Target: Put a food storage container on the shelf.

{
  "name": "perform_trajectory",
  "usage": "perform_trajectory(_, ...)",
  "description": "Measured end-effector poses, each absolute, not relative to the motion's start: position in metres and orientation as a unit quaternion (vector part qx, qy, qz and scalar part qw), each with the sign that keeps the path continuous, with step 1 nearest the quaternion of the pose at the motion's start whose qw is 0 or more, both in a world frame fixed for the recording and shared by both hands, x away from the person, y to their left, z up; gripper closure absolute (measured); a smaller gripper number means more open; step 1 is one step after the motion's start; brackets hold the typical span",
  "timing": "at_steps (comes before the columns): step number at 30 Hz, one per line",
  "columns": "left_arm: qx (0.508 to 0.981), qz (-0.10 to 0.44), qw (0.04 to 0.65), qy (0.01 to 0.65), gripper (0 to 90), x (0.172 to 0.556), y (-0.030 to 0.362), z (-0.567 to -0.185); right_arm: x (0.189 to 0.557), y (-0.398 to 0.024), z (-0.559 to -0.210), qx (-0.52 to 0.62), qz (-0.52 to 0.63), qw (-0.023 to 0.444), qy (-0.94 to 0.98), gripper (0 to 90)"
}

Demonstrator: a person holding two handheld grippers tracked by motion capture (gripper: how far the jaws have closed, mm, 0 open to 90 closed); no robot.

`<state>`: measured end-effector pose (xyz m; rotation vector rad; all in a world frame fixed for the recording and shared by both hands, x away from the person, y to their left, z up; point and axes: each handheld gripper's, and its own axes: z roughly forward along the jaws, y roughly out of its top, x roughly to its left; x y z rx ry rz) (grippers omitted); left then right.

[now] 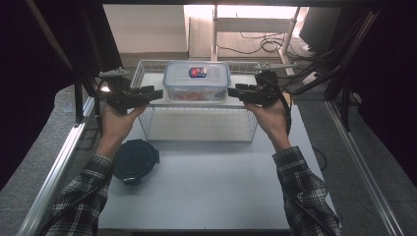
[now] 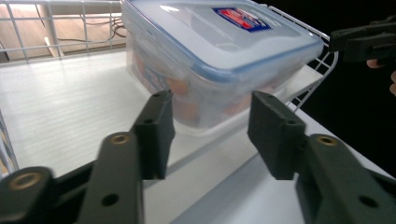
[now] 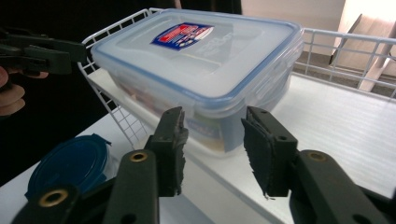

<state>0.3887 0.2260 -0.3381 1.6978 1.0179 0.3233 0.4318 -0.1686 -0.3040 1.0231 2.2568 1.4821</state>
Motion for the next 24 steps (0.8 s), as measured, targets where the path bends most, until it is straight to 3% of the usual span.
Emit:
perform_trajectory(13, 0.746, 0.134, 0.521, 0.392, 26.3, 0.348, 0.206, -0.359, 0.389, -0.171, -0.326, 0.313, 0.493, 0.137, 0.800, 34.0)
perform_trajectory(24, 0.763, 0.142, 0.516, 0.364, 9.1, 0.309, 0.188, -0.381, 0.359, -0.172, -0.348, 0.294, 0.492, 0.135, 0.808, 23.7)
